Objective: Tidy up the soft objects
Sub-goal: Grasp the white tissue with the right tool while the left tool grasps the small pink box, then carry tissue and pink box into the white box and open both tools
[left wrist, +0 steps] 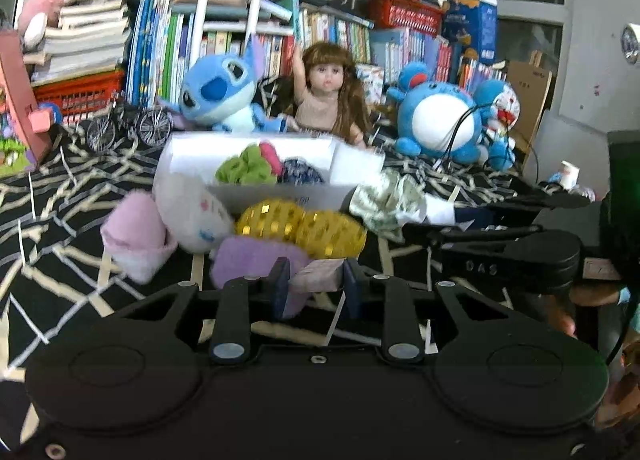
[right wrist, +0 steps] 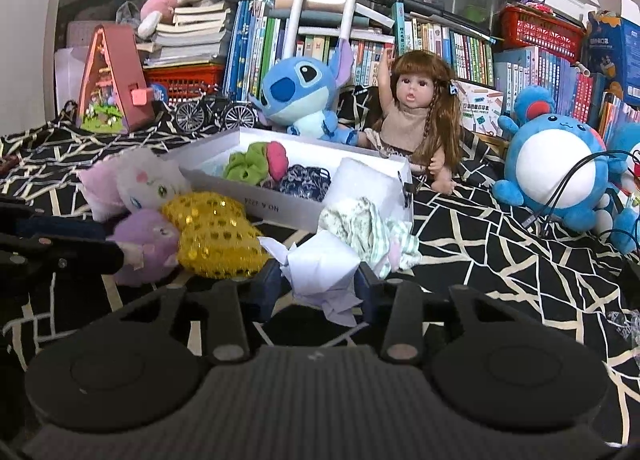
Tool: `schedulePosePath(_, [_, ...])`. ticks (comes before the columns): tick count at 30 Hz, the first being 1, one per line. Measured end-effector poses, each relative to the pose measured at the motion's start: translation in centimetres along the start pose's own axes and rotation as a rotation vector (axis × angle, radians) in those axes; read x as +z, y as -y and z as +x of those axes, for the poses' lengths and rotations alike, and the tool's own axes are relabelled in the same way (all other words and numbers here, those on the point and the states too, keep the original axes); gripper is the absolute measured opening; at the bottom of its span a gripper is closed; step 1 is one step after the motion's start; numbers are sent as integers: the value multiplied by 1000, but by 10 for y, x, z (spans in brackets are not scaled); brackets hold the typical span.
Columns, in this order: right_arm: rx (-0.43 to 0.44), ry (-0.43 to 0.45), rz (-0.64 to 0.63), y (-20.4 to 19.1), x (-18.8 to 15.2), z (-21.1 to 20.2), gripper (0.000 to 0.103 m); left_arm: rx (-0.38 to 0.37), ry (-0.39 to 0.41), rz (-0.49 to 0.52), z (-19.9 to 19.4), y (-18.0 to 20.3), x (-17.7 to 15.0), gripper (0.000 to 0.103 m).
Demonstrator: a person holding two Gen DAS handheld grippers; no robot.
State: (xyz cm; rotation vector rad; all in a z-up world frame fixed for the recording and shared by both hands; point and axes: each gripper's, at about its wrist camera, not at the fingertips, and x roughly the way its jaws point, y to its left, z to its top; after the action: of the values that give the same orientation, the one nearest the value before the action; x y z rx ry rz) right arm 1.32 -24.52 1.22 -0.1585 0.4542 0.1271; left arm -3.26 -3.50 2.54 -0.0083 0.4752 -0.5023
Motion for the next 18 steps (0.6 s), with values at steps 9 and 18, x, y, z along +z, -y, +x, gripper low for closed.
schedulePosePath(9, [8,7,55,7,13,0,45,16,51,22,-3,-1,20,27])
schedulePosePath(18, [3,25,100,19,37,9,45,56,84,-45,12,-31,57,27])
